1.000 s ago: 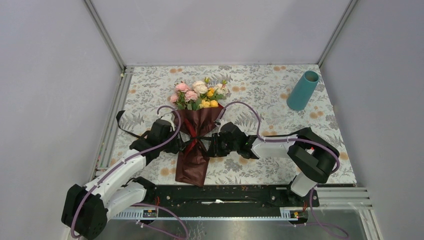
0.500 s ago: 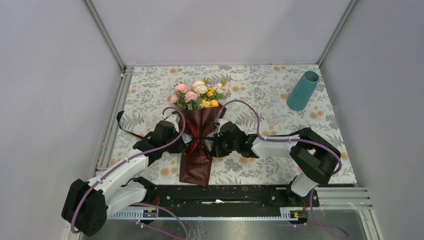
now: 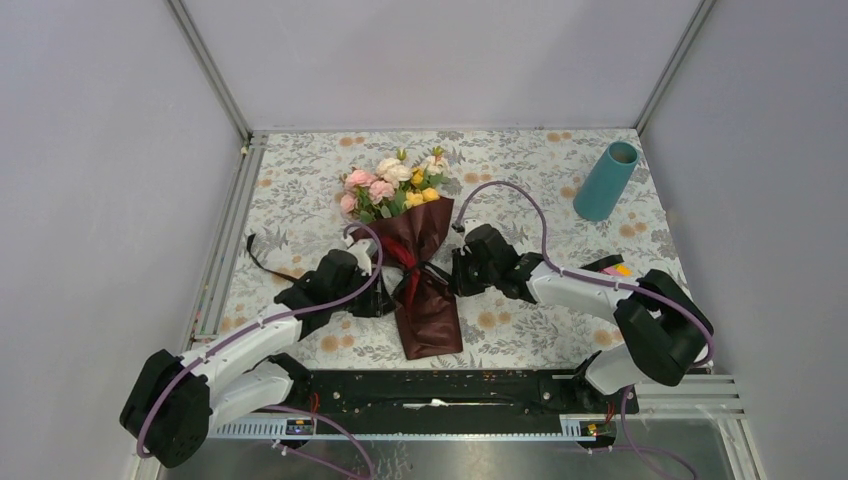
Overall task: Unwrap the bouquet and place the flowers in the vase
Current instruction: Untie the ribbon from the wrapping paper.
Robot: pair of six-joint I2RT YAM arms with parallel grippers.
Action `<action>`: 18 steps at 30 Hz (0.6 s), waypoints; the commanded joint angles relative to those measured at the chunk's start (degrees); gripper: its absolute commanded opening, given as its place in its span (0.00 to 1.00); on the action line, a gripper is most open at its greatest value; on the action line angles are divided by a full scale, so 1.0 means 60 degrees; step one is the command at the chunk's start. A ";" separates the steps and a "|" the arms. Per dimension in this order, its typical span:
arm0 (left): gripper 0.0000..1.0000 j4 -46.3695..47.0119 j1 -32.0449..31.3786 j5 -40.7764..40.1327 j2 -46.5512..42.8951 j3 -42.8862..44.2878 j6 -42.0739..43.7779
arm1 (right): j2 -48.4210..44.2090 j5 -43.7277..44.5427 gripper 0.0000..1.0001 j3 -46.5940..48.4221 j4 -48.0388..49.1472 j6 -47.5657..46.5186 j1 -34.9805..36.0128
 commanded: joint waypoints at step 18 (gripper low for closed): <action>0.99 -0.3721 0.0922 0.0248 -0.0665 0.4620 0.2945 | -0.1381 0.1086 0.47 0.2053 -0.2588 -0.1069 0.0214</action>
